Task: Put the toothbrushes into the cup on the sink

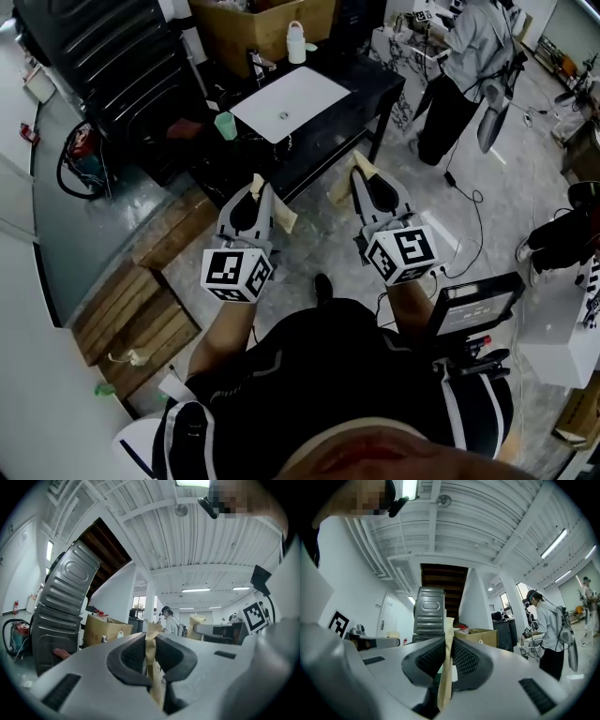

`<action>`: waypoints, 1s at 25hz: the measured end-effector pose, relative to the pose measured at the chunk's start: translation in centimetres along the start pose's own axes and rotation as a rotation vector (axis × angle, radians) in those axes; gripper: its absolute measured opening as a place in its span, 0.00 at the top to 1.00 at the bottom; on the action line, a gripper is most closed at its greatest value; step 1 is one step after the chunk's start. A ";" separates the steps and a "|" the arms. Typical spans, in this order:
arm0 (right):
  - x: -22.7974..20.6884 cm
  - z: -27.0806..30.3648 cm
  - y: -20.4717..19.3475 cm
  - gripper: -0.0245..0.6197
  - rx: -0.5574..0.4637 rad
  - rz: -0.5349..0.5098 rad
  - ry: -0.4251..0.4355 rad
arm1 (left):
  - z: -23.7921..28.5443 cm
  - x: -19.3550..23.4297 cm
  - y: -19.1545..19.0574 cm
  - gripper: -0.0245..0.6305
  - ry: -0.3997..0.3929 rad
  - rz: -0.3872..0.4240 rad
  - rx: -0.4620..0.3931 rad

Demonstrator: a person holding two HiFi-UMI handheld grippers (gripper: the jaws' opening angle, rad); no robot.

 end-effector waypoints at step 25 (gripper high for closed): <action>-14.0 10.8 -2.5 0.88 -0.021 0.087 0.139 | 14.9 1.9 0.0 0.91 0.157 0.060 0.008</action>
Point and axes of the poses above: the fingertips, and each gripper's own axes: z forward along the fingers, x to its left, y out of its top, the point moved 5 cm from there along -z, backward along the fingers, and after that the axes turned 13 degrees about y, right-handed, at the moved point
